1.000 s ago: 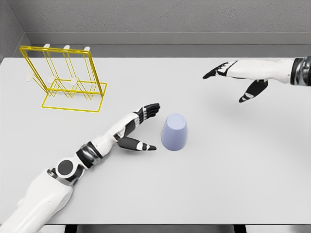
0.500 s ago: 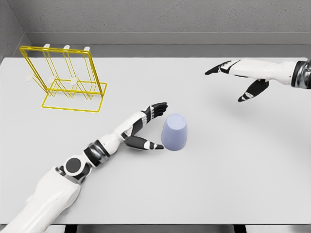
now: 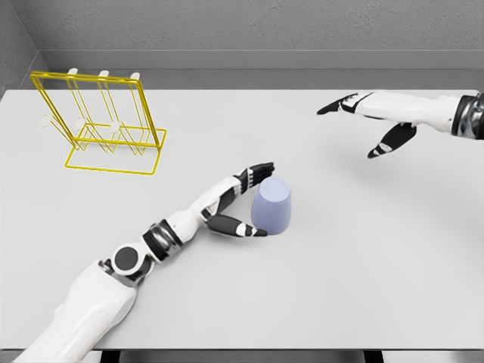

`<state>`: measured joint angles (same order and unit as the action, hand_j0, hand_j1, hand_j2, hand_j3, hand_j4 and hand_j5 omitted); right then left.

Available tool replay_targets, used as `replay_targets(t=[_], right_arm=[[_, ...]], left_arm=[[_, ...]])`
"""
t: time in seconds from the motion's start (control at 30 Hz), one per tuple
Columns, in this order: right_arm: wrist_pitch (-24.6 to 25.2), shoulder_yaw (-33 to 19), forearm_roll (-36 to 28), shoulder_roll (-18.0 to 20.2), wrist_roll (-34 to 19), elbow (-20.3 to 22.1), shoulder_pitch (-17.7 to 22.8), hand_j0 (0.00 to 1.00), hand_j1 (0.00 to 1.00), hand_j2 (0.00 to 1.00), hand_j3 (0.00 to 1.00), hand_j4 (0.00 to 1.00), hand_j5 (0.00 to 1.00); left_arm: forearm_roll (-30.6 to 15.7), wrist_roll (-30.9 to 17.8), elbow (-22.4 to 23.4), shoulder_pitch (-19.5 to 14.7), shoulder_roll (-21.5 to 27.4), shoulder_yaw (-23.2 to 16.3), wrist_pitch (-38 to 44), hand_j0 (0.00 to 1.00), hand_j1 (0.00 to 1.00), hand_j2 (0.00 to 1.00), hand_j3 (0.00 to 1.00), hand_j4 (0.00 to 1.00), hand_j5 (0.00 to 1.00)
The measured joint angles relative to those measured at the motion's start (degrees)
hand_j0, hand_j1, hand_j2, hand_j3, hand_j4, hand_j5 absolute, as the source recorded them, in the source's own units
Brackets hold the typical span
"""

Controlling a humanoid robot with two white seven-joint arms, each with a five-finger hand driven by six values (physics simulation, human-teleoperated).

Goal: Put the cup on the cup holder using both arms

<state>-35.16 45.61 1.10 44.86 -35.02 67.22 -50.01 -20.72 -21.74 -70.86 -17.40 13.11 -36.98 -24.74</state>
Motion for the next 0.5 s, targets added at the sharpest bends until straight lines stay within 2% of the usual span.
replay_targets(t=[0.27,0.33,0.4,0.43,0.5], right_arm=[[0.0,-0.4,0.0,0.1,0.0,0.0,0.0,1.0,1.0,1.0,1.0,1.0,1.0],[0.0,-0.4,0.0,0.2,0.0,0.0,0.0,1.0,1.0,1.0,1.0,1.0,1.0],[0.0,-0.4,0.0,0.3,0.0,0.0,0.0,1.0,1.0,1.0,1.0,1.0,1.0],[0.0,-0.4,0.0,0.3,0.0,0.0,0.0,1.0,1.0,1.0,1.0,1.0,1.0],[0.0,-0.4,0.0,0.4,0.0,0.0,0.0,1.0,1.0,1.0,1.0,1.0,1.0]], left_arm=[[1.0,0.1,0.2,0.1,-2.3,-0.1,-0.1,0.99,0.99,0.99,0.99,0.99,0.99],[1.1,0.2,0.2,0.1,-2.8,-0.1,-0.1,0.65,0.65,0.65,0.65,0.65,0.65],[1.0,0.2,0.2,0.1,-3.1,-0.1,-0.1,0.39,0.39,0.39,0.39,0.39,0.39],[0.9,0.1,0.2,0.1,-3.1,-0.1,-0.1,0.33,0.33,0.33,0.33,0.33,0.33],[1.0,-0.1,0.1,0.2,-3.2,0.0,-0.2,0.29,0.29,0.29,0.29,0.29,0.29]])
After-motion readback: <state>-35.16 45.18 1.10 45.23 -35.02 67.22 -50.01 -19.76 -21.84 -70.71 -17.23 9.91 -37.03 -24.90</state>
